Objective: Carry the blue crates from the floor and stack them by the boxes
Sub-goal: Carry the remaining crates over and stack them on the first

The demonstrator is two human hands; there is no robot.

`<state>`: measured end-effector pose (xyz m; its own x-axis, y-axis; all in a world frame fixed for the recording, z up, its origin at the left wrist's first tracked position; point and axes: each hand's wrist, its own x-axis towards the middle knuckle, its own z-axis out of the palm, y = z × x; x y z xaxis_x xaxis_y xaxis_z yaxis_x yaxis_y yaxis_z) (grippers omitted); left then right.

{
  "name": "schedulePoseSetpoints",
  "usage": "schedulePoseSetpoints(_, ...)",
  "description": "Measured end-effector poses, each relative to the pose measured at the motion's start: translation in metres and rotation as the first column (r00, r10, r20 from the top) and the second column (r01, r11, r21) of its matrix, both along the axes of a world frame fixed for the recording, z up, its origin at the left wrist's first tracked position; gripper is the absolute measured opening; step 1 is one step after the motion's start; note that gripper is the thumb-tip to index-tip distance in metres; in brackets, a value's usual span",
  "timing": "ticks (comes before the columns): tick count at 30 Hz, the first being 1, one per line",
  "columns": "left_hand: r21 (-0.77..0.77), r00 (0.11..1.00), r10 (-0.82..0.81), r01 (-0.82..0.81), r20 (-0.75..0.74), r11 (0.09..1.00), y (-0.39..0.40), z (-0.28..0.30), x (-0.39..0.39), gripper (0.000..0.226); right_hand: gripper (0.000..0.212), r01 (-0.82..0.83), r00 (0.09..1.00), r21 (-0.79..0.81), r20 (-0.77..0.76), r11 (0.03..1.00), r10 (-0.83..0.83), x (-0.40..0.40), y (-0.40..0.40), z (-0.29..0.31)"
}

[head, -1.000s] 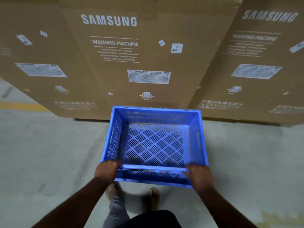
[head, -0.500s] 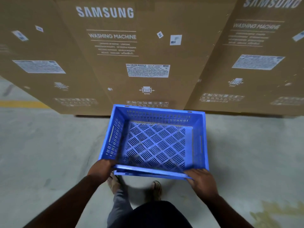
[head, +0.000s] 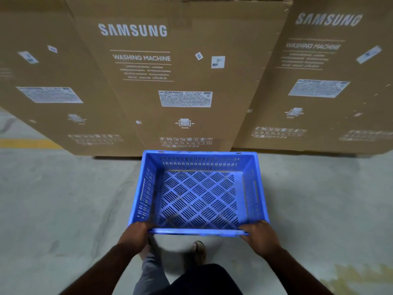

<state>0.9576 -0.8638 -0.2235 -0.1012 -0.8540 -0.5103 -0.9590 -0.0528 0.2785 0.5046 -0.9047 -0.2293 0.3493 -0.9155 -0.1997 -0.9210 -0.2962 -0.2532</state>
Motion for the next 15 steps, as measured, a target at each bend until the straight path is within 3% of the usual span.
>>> schedulePoseSetpoints(8, 0.029, 0.996, -0.071, 0.069, 0.049, 0.997, -0.023, -0.003, 0.01, 0.037, 0.034, 0.037, 0.999, -0.012, 0.01, 0.999, -0.037, 0.01, -0.006, 0.014)
schedulePoseSetpoints(11, 0.008, 0.99, -0.092, 0.092, 0.102, 0.996, -0.016, -0.008, 0.003, 0.031, 0.039, 0.058, 0.997, -0.01, -0.058, 0.998, -0.059, 0.004, -0.007, 0.002)
schedulePoseSetpoints(15, 0.091, 0.985, -0.07, 0.056, 0.16, 0.994, -0.018, -0.005, -0.008, 0.031, 0.047, 0.091, 0.982, 0.027, -0.17, 0.996, -0.085, -0.001, 0.003, -0.034)
